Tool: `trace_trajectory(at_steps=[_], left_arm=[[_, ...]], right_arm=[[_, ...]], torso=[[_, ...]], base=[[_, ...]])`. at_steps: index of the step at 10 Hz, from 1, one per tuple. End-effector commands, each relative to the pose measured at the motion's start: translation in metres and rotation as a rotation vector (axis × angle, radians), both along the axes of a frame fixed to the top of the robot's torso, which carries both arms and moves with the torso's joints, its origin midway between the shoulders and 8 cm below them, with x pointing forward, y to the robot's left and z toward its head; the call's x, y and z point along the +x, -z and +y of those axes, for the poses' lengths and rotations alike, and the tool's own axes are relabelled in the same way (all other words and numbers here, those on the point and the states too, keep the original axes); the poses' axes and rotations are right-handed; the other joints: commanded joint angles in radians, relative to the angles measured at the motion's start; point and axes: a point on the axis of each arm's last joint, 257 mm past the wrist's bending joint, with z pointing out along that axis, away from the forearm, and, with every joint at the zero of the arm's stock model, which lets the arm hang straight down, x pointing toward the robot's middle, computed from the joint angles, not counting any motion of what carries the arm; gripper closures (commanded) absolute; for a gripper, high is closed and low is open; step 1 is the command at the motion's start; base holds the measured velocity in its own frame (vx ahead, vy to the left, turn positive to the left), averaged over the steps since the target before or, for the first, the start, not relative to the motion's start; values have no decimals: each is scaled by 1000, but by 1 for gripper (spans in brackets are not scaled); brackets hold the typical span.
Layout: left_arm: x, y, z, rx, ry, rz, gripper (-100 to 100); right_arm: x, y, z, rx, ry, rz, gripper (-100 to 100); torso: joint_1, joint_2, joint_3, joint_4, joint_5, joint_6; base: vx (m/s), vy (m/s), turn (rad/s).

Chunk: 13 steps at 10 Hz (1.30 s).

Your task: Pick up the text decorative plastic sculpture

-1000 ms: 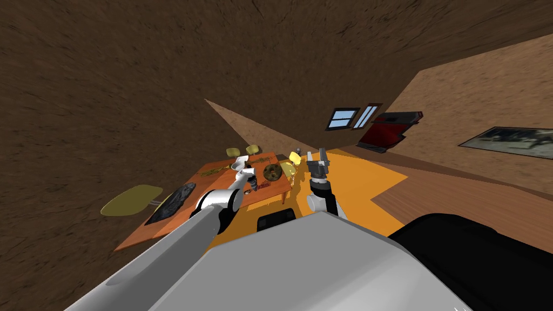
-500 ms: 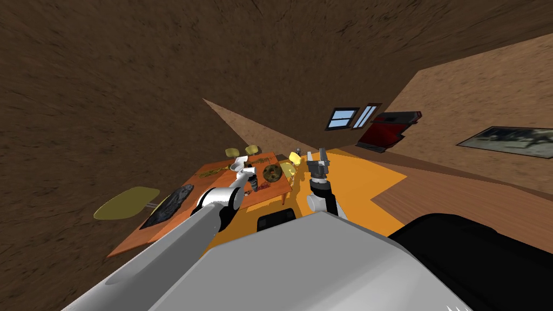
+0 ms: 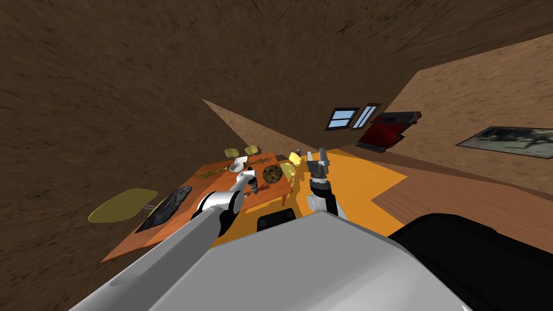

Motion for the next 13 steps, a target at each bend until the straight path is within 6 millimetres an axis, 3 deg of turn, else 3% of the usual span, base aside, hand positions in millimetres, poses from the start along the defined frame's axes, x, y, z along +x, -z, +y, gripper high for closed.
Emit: trace_trajectory(at_steps=[1,2,3,7,8,9,10,12,13], left_arm=[[-1,3,0,0,0,0,-100],[0,1,0,0,0,0,-100],[0,2,0,0,0,-1,100],[-1,2,0,0,2,3,100],[-1,2,0,0,2,3,0],[7,-12,-2,1,1,1,100],[17,-17,-4,-6,2,-30,100],[12,-15,-3,-2,1,-11,100],[11,-15,-3,-2,1,-11,0]], right_arm=[[0,0,0,0,0,0,0],[0,0,0,0,0,0,0],[0,0,0,0,0,0,0],[0,0,0,0,0,0,0],[0,0,0,0,0,0,0],[0,0,0,0,0,0,0],[0,0,0,0,0,0,0],[0,0,0,0,0,0,0],[0,0,0,0,0,0,0]], torso=[[0,0,0,0,0,0],[0,1,1,0,0,0],[0,2,1,0,0,0],[1,2,1,0,1,-1],[1,1,1,0,1,0],[0,1,1,0,1,0],[1,3,2,1,0,0],[1,3,2,0,1,0],[0,2,1,0,0,0]], base=[[7,-4,0],[0,0,0],[0,0,0],[0,0,0],[0,0,0],[-32,8,15],[-45,13,11],[-15,4,-4],[0,0,0]])
